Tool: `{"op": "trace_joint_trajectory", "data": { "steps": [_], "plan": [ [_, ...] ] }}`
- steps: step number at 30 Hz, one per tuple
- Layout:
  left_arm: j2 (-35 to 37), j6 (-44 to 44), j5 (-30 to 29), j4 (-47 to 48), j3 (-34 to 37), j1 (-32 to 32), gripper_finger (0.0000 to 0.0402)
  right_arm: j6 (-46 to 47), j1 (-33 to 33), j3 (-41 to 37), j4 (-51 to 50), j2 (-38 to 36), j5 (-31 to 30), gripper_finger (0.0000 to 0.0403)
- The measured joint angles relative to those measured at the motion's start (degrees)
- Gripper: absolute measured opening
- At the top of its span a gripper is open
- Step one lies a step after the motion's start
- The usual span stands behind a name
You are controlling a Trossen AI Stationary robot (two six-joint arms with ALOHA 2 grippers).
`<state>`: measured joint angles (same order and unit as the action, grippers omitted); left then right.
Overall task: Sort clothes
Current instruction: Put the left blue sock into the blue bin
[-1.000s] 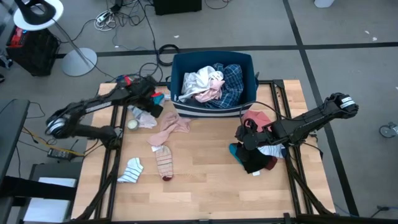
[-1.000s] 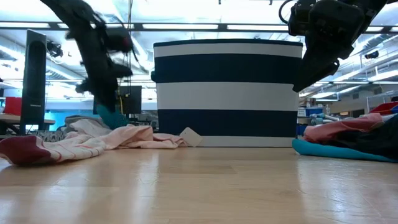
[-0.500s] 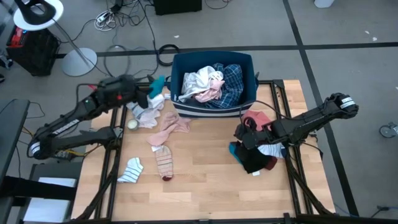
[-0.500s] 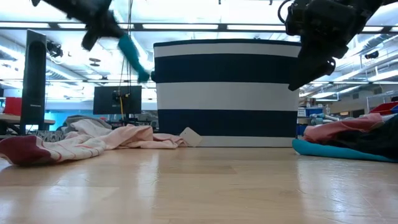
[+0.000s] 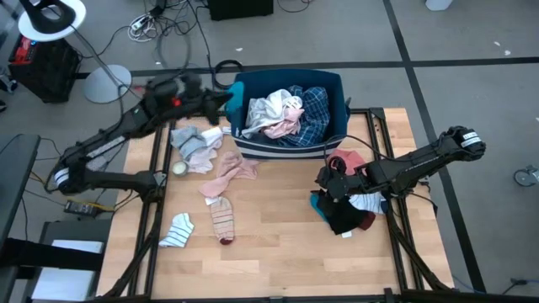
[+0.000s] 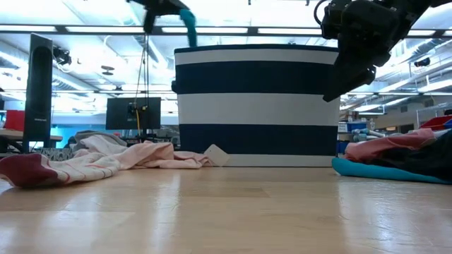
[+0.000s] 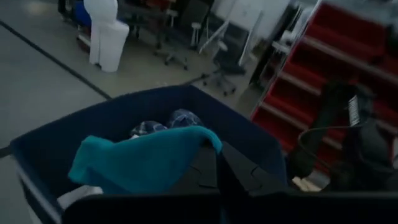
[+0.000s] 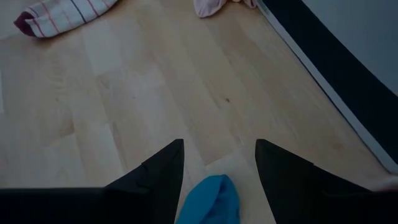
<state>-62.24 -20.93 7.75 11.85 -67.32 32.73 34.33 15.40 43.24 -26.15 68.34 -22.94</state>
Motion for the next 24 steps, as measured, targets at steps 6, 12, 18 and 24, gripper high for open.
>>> {"op": "trace_joint_trajectory", "data": {
  "steps": [6,12,18,24],
  "plan": [
    [-12.1,6.7,2.3,8.3,-12.5,-2.8,0.0,0.0,-0.1,0.0,0.0,0.0,0.0,0.0199],
    [-20.9,14.4,1.0,14.8,-21.7,-6.7,0.0,-0.6,-0.1,0.0,0.0,0.0,0.1,0.0199],
    [-23.9,14.4,0.8,15.4,-23.3,-6.9,0.0014,-1.0,-0.1,0.0,-0.1,0.0,0.6,0.0199],
    [-24.4,10.3,0.2,18.6,-23.3,-5.7,0.0059,-1.0,-0.1,0.0,-0.1,0.0,0.7,0.0199]
  ]
}}
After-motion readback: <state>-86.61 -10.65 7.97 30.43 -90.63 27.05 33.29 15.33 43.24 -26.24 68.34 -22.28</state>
